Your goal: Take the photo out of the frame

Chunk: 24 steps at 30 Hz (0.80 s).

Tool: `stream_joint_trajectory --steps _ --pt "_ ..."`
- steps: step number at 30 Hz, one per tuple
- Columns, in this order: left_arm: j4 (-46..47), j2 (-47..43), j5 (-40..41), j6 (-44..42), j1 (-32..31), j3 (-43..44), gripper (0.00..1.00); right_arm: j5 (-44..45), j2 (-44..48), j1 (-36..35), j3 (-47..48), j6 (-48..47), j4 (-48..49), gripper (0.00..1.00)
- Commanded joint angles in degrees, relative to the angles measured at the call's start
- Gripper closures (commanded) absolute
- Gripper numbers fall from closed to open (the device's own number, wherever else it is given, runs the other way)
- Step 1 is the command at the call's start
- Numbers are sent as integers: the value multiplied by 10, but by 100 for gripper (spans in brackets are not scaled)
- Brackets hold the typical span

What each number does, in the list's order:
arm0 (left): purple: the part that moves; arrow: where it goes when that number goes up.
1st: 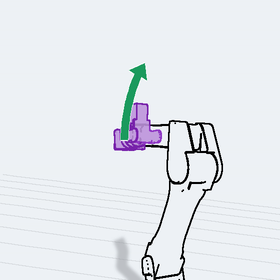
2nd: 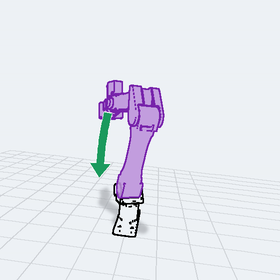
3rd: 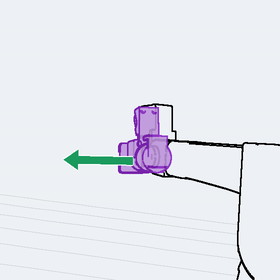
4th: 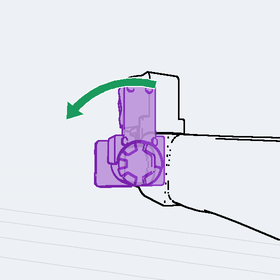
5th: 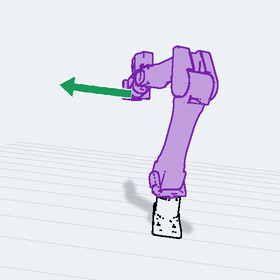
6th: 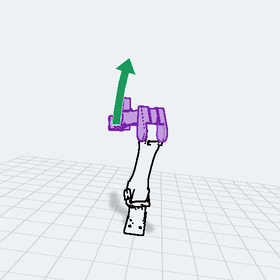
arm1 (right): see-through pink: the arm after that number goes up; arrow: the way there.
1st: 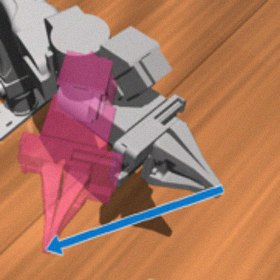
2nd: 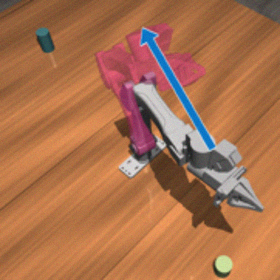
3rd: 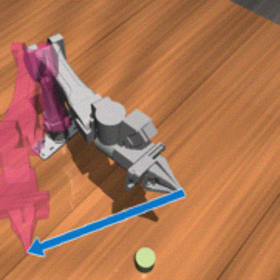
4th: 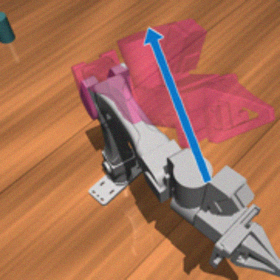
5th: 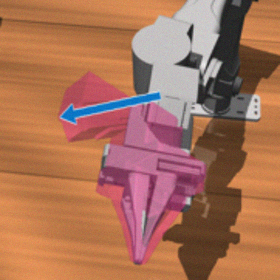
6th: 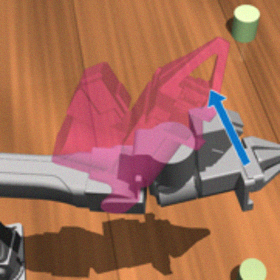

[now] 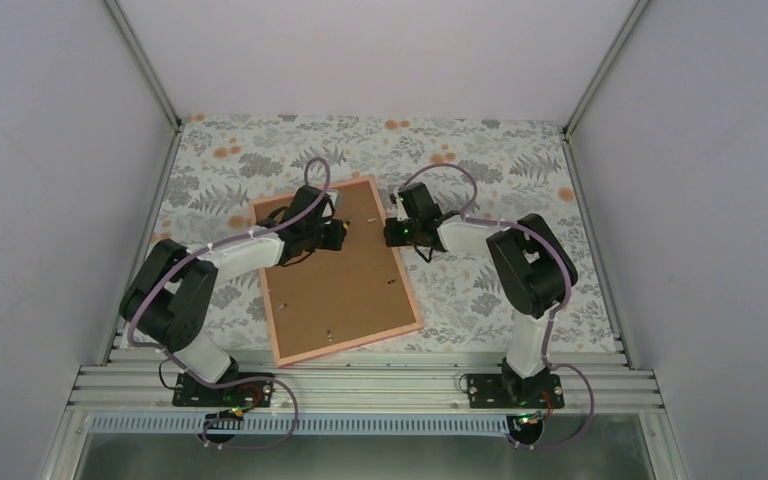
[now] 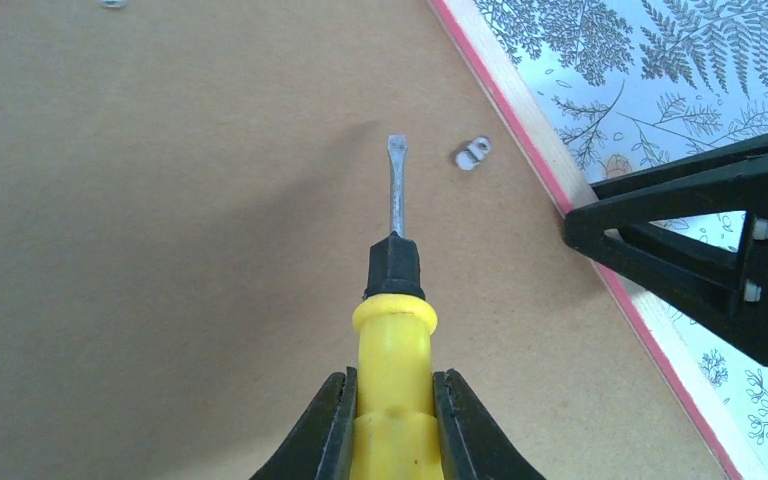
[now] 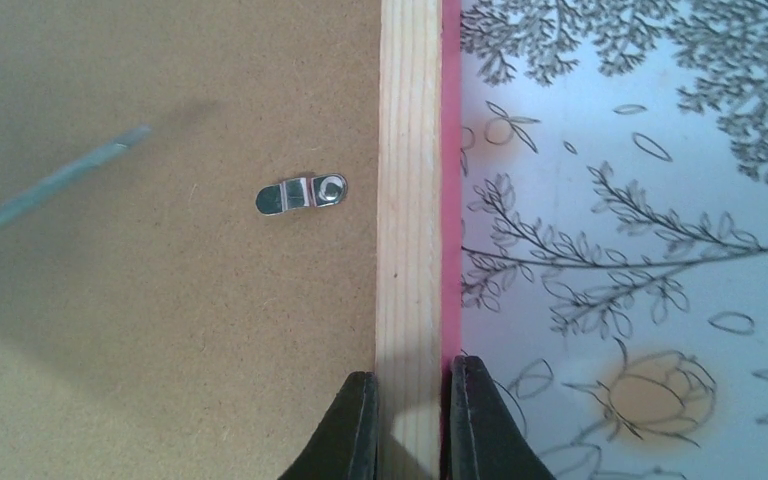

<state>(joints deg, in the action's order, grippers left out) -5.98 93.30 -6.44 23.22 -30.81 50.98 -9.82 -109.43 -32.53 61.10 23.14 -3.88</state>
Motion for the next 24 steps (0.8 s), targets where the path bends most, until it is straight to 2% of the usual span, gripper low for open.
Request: stream_joint_trajectory --steps 1,18,24 --pt "-15 -40 35 7 0 -18 98 -1 19 18 -33 17 -53 96" --pt "-57 -147 59 17 1 -53 98 20 145 160 -182 126 20 96" --pt "-69 -172 55 19 0 -60 97 19 206 178 -218 118 17 87"
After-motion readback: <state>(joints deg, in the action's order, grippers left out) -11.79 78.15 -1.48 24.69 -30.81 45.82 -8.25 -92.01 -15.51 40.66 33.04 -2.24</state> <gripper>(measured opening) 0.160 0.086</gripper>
